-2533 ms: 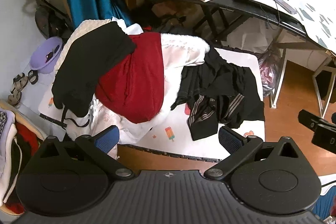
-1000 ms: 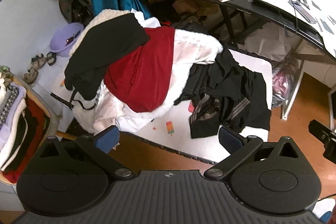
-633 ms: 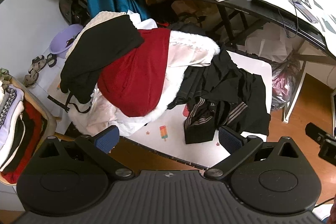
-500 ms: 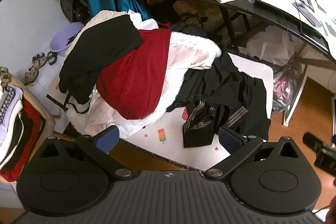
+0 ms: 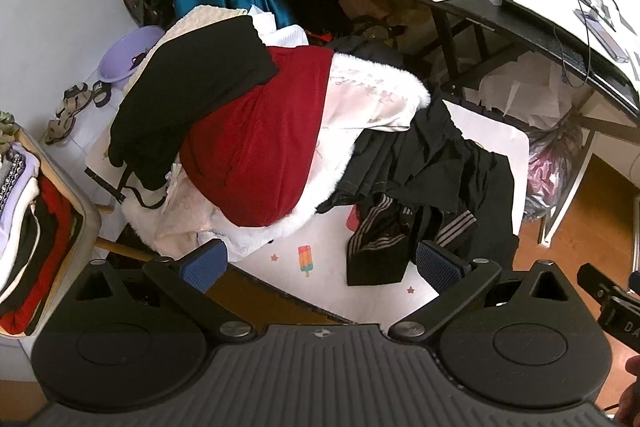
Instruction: Fold clothes
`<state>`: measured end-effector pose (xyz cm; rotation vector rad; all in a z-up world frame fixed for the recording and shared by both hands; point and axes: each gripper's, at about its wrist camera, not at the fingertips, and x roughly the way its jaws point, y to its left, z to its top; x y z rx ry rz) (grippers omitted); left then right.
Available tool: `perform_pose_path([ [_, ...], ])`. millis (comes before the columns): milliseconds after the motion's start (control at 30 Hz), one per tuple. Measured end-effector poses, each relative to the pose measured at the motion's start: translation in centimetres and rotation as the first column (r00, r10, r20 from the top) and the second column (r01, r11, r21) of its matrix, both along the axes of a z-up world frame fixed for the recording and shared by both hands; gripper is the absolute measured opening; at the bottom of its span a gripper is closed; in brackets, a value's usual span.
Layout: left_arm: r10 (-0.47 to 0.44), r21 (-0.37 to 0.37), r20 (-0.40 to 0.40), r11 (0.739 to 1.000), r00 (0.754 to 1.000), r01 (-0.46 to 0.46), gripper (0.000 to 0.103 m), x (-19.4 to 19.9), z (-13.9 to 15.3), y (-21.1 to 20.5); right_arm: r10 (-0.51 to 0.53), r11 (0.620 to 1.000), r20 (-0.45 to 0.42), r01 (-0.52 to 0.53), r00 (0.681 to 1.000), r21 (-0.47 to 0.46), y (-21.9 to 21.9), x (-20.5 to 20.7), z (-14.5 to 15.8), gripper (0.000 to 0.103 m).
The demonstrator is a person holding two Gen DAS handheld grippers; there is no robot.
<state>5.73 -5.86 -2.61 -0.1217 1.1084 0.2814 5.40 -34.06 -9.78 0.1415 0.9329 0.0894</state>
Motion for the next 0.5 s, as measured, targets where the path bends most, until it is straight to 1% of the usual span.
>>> perform_pose_path([
  [133,-0.009,0.014,0.01,1.0,1.0,0.009,0.103,0.0,0.3,0.3,-0.001,1.0,0.006,0.001,1.0,-0.004,0.5,0.1,0.5,0.102],
  [267,-0.004,-0.004,0.008,1.0,1.0,0.004,0.103,-0.1,0.3,1.2,-0.003,1.0,0.001,0.003,1.0,0.003,1.2,0.2,0.8,0.102],
  [400,-0.005,-0.011,0.007,1.0,1.0,0.005,0.103,-0.4,0.2,2.5,-0.006,0.999,0.003,0.006,1.0,-0.031,2.5,0.1,1.0,0.102],
  [500,0.0,-0.019,0.005,1.0,1.0,0.0,0.103,-0.8,0.1,3.7,-0.013,0.999,0.0,0.013,1.0,-0.034,3.6,0.0,1.1,0.102],
])
